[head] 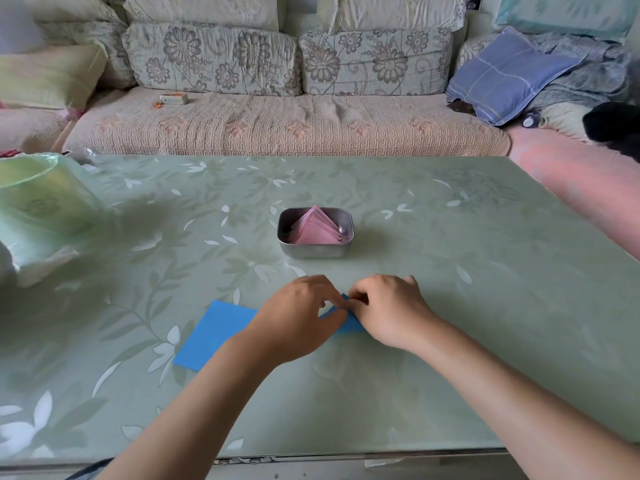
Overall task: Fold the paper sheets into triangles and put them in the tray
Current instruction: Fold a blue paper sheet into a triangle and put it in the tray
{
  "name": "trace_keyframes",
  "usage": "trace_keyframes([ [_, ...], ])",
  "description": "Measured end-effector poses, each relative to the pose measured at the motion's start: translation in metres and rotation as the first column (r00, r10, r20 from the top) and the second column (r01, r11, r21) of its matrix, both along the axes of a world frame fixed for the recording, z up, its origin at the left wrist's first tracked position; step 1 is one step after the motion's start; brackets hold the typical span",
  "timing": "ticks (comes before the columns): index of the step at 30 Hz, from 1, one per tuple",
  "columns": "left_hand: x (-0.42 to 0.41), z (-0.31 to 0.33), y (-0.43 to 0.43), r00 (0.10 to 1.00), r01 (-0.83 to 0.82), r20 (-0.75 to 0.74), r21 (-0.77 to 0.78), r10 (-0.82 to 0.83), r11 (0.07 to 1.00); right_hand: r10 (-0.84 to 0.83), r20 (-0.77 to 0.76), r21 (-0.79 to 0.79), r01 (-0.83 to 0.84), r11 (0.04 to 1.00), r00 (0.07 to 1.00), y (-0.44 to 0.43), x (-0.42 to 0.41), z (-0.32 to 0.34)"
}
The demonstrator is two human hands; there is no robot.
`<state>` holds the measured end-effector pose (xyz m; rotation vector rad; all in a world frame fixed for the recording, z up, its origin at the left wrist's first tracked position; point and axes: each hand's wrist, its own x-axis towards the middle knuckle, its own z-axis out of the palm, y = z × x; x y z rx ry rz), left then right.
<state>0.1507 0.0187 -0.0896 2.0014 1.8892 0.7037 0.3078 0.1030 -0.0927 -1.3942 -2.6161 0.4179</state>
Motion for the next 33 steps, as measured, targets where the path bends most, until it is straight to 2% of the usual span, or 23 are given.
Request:
trace_keyframes([
  [5, 0.001, 0.002, 0.0, 0.99, 0.058, -0.123, -0.076, -0.068, 0.995, 0.014, 0.003, 0.061, -0.014, 0.998, 1.0, -0.001, -0.001, -0.003],
  [9, 0.0, 0.002, -0.001, 0.985, 0.076, -0.149, -0.097, -0.09, 0.992, 0.004, -0.001, 0.137, -0.004, 0.991, 1.0, 0.0, -0.001, -0.003],
  [13, -0.001, 0.001, -0.002, 0.981, 0.086, -0.164, -0.098, -0.101, 0.992, 0.025, -0.075, 0.138, -0.014, 0.99, 0.997, 0.003, 0.006, 0.0],
  [16, -0.001, -0.001, -0.004, 0.974, 0.094, -0.198, -0.087, -0.11, 0.992, 0.148, -0.001, 0.182, -0.146, 0.973, 0.989, 0.002, 0.012, 0.002],
  [18, -0.001, -0.003, -0.007, 0.968, 0.107, -0.221, -0.072, -0.121, 0.992, 0.193, 0.071, 0.144, -0.202, 0.969, 0.979, -0.002, 0.015, 0.002],
  [27, 0.007, -0.014, -0.034, 0.884, 0.173, -0.445, 0.023, -0.144, 0.985, 0.197, 0.144, 0.136, -0.217, 0.967, 0.97, -0.016, 0.018, 0.001],
  [33, 0.014, -0.013, -0.05, 0.847, 0.204, -0.515, 0.085, -0.132, 0.975, 0.17, 0.123, 0.137, -0.186, 0.973, 0.978, -0.021, 0.017, 0.0],
])
